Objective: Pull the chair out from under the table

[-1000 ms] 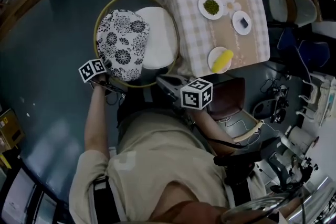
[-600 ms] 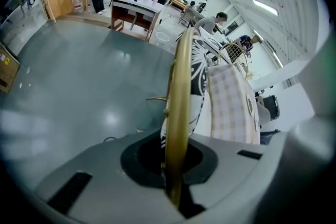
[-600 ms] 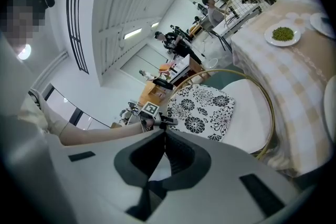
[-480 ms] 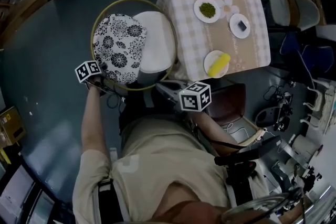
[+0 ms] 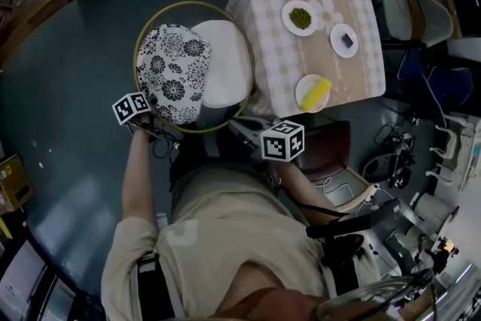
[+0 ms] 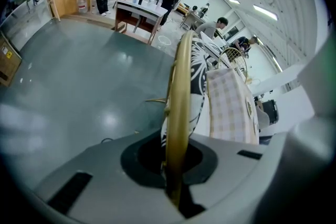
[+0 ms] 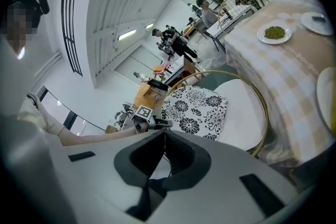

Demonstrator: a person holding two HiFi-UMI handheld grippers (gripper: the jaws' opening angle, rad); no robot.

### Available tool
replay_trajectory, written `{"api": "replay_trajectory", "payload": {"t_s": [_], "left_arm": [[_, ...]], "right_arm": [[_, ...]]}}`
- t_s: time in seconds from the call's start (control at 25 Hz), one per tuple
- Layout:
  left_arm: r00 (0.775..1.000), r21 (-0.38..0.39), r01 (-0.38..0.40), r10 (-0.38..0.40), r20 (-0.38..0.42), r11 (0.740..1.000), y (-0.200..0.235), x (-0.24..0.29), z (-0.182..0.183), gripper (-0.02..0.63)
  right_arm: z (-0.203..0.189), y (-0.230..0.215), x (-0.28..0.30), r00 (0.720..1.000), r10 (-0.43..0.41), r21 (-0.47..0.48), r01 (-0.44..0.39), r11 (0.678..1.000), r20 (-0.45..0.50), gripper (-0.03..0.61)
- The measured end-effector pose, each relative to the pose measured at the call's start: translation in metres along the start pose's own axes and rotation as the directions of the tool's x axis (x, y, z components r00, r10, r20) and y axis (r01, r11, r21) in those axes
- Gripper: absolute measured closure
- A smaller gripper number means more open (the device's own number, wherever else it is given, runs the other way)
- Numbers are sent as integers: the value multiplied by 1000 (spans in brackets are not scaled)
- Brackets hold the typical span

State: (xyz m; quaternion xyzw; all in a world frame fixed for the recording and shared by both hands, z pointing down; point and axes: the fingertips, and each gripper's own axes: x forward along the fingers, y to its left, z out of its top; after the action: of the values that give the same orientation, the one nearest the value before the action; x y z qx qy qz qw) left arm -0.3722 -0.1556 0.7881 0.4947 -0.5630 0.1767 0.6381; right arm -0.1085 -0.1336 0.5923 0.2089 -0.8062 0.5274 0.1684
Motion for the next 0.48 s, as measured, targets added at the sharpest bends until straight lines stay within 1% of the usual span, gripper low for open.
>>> {"api": "replay_trajectory", "payload": {"t_s": [0.24, 0.48], "left_arm": [[1000, -23, -3, 3, 16, 1000, 18, -8, -1, 598], [999, -75, -5, 8, 43, 997, 26, -12, 7, 598]], "right_arm": [[-1, 13, 13, 1000, -7, 6, 7, 1000, 13, 566], [0, 20, 20, 1000, -16, -3, 16, 1000, 3, 566]]}}
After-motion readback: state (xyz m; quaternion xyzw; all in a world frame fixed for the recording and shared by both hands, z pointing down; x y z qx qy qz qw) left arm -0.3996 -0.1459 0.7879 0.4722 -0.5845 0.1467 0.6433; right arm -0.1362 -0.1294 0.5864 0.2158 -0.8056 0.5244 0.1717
